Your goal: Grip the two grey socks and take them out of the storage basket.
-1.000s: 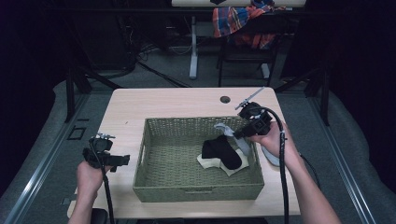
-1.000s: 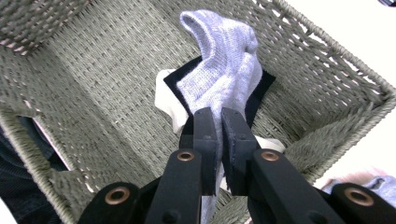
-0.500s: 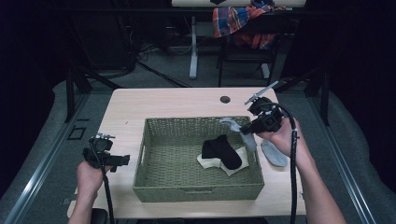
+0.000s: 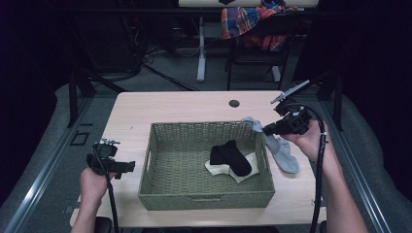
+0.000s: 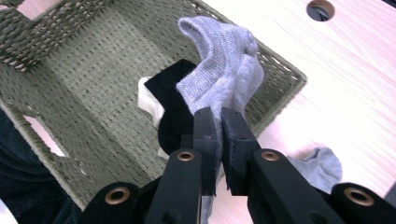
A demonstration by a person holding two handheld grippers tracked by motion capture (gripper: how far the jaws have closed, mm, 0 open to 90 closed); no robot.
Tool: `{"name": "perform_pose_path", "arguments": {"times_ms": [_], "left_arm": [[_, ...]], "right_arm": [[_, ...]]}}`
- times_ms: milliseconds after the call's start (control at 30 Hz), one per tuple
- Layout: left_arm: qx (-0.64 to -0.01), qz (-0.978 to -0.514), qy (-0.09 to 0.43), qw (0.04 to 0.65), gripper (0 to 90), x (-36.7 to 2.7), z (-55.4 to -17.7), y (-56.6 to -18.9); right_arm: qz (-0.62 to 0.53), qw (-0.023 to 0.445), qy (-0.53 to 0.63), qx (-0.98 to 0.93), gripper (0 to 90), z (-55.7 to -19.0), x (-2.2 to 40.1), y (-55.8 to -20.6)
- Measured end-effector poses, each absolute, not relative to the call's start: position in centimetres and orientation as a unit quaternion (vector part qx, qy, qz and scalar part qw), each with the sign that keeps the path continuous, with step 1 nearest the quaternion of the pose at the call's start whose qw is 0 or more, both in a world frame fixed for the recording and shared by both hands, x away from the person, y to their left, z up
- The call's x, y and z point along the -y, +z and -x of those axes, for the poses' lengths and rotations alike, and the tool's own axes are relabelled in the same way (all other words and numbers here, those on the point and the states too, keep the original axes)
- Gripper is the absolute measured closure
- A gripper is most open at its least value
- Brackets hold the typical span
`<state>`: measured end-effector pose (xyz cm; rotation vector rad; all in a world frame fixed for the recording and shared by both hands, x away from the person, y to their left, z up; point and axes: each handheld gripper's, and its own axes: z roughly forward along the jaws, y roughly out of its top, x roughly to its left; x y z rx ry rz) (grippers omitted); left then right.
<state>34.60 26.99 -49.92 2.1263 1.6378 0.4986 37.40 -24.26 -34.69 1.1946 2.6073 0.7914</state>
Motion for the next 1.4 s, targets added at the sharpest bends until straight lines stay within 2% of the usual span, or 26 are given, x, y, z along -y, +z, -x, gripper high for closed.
{"name": "perform_pose_path", "arguments": {"times_ms": [833,1400], "left_arm": [[-0.588,-0.763,0.178,0.204,0.1,-27.0,-34.6,-49.9],[-0.588,-0.762,0.177,0.205,0.1,-27.0,-34.6,-49.9]], "right_arm": [[-0.481,0.103,0.255,-0.832,85.6,-38.9,31.1,-36.0],[-0.531,0.070,0.217,-0.816,85.7,-41.3,34.7,-40.4]]}}
